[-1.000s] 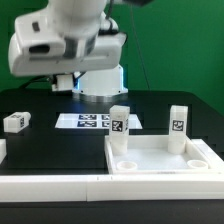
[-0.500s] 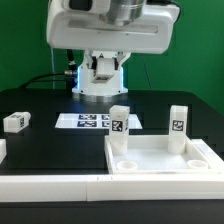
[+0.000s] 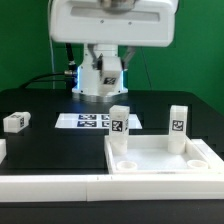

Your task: Assemble square table

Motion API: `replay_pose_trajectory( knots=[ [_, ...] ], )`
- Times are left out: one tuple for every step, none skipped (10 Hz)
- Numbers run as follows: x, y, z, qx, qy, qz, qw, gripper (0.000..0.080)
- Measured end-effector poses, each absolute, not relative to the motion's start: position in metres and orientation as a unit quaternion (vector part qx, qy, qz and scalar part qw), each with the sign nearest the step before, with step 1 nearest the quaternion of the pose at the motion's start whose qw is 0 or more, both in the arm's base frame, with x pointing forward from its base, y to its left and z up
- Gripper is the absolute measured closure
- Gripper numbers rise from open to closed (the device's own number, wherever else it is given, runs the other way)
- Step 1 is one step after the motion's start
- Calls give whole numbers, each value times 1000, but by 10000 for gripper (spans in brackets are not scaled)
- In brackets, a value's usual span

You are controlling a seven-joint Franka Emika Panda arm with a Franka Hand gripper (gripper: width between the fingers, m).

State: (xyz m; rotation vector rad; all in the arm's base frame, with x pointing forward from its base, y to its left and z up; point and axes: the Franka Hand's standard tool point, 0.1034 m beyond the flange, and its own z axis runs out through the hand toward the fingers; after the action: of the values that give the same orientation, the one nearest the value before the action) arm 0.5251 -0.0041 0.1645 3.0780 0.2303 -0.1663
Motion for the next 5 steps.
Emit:
replay_pose_trajectory(
  knots=[
    [540,21,170,997,59,-32,25,509],
    [561,41,179,999,41,4,25,509],
    [581,57,187,999,26,35,24,509],
    [589,64,191,998,28,51,23,509],
    [595,64,191,995,30,93,20,509]
  ],
)
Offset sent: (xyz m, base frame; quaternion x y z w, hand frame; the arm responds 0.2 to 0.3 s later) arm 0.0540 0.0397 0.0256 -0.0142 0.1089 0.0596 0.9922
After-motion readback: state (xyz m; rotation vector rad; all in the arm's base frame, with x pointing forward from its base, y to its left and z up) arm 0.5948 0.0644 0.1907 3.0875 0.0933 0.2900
